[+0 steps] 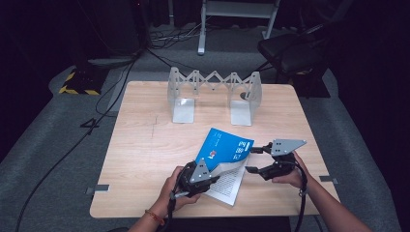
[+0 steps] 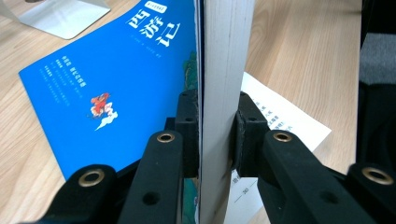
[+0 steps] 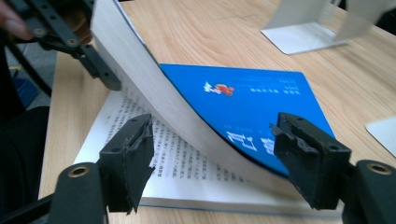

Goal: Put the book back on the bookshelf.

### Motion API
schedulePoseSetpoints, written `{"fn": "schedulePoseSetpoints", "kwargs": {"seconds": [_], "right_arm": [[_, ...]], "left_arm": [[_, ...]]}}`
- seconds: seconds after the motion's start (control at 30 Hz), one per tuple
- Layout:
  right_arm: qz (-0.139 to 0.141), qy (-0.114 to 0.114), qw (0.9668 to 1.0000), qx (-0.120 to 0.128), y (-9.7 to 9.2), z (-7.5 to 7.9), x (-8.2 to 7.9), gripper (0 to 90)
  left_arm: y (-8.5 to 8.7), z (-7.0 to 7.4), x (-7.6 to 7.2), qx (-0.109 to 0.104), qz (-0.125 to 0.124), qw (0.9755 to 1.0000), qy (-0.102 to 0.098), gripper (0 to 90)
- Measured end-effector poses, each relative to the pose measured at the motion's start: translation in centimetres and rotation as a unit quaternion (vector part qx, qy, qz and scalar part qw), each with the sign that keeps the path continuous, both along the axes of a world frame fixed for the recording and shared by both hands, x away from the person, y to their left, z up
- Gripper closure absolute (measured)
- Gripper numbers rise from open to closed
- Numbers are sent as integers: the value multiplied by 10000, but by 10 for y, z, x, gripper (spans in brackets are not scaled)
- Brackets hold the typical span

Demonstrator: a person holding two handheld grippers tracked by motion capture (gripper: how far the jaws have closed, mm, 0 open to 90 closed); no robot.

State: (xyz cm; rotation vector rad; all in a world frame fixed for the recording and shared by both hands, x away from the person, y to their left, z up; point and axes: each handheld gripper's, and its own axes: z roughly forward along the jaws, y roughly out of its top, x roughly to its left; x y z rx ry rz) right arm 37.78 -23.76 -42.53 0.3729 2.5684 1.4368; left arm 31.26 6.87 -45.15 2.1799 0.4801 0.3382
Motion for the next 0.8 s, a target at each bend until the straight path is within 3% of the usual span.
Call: {"fn": "schedulePoseSetpoints", "kwargs": {"seconds": [0.07,0.13,0.23,0.3,0.33,0.37,0.53,0.6,0.7,0.8], "right_arm": [[189,68,9998,28,7,0,2,294],[296,-37,9995,-126,14,-2,5,291],[451,16,9986,-276,26,-10,12,295],[489,-124,9972,-550,32,-17,16,293],[368,-341,9949,-873,36,-24,20,294],[272,-384,9937,-1013,37,-30,26,294],[133,-442,9938,-1011,33,-40,39,287],[121,-637,9923,-1057,30,-42,42,386],[126,-729,9932,-895,27,-42,42,464],[169,-888,9919,-894,31,-41,37,535]], "left_arm": [[5,1,1,-5,35,10000,13,760],[9,2,2,35,39,10000,-24,759],[15,2,3,66,47,10000,-12,757],[18,2,4,98,55,9999,-14,756],[18,2,4,98,55,9999,-14,756],[19,3,4,116,60,9999,-13,756],[26,3,5,173,97,9998,-15,755],[30,4,5,189,104,9998,-24,755],[38,6,9,150,181,9997,-23,748],[47,7,13,207,346,9992,-58,711]]}}
